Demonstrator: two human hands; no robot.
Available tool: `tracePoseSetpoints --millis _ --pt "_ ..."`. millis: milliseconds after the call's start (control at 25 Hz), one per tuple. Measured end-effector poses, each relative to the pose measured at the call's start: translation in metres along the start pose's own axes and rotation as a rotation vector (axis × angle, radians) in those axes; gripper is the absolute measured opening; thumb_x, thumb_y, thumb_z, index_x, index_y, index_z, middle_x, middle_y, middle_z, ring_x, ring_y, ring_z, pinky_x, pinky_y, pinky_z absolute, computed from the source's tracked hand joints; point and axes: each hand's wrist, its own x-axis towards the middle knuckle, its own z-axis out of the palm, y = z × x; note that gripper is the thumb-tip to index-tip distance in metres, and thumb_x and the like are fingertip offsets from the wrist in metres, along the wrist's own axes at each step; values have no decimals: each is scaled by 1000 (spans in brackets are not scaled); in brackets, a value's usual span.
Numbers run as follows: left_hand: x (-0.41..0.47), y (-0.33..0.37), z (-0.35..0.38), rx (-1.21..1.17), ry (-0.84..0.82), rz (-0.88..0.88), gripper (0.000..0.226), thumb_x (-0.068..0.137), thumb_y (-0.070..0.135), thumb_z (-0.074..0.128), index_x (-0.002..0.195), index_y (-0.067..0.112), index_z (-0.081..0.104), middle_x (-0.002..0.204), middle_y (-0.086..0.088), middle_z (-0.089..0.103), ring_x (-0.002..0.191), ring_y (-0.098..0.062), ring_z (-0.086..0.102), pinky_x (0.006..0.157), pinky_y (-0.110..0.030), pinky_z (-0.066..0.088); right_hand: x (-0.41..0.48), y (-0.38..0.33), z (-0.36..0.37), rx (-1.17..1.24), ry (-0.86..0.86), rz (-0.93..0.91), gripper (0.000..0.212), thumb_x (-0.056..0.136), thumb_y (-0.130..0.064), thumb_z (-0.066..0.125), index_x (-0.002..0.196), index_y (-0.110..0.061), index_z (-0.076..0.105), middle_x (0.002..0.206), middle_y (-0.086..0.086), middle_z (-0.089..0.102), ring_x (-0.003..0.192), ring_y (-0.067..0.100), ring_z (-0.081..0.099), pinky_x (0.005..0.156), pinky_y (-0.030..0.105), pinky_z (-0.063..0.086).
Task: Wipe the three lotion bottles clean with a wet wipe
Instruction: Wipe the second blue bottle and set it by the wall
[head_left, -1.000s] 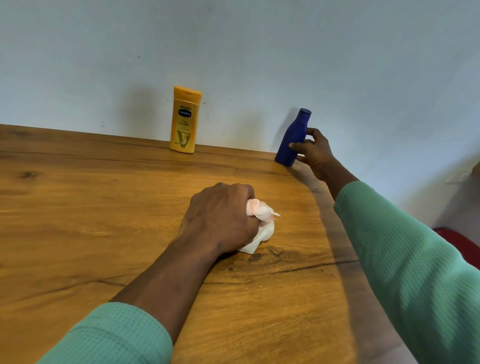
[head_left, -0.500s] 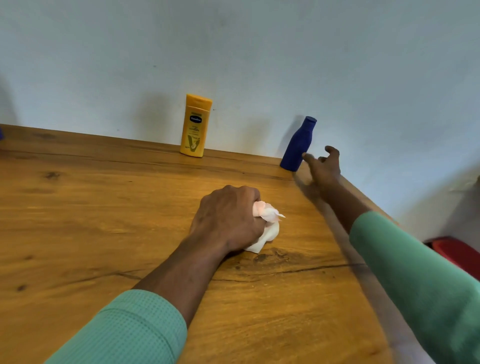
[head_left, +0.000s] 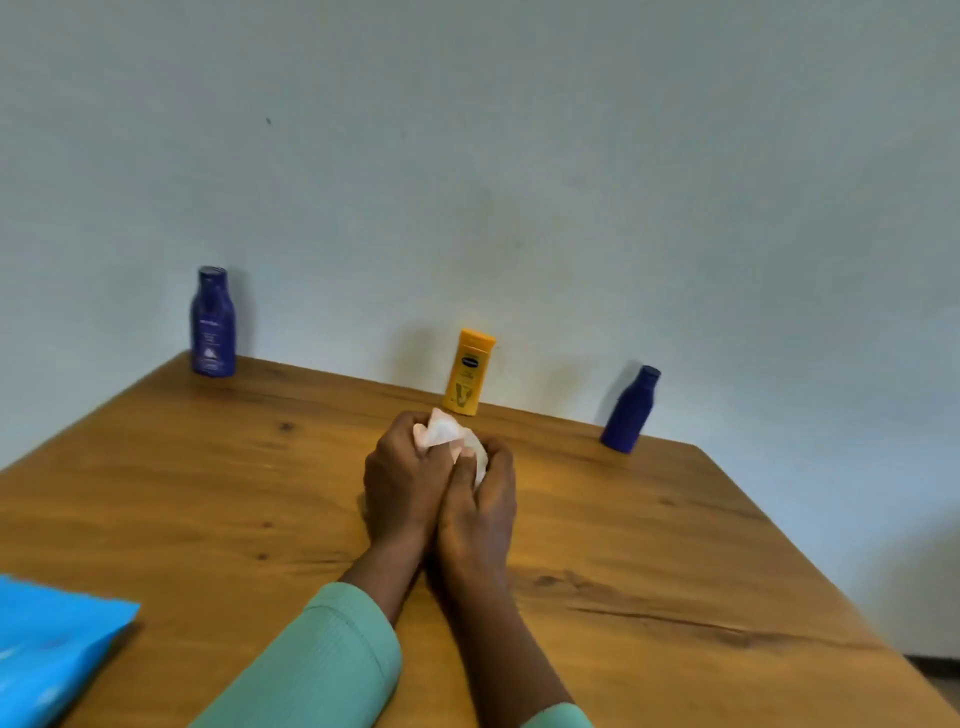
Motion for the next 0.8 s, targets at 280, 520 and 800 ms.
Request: tracePoseSetpoints --millis 280,520,800 --pt "107 -11 -110 88 369 -164 26 94 26 68 118 16 67 118 -8 72 103 -30 68 79 -30 48 5 -2 17 -749 -409 -219 29 102 -46 53 127 -32 61 130 -2 58 125 20 49 107 43 40" --pt "190 -47 -128 209 398 -272 68 85 41 80 136 15 43 136 -11 61 121 -32 63 93 -35 49 8 4 19 -846 -443 -350 31 103 -47 51 128 -32 61 132 -4 54 126 20 44 104 40 38" --pt "237 -66 -115 394 366 -269 99 80 52 82 154 16 27 150 -17 48 131 -36 56 102 -44 50 13 10 18 -815 -424 -357 28 103 -46 50 126 -32 59 128 -7 53 123 17 43 103 38 38"
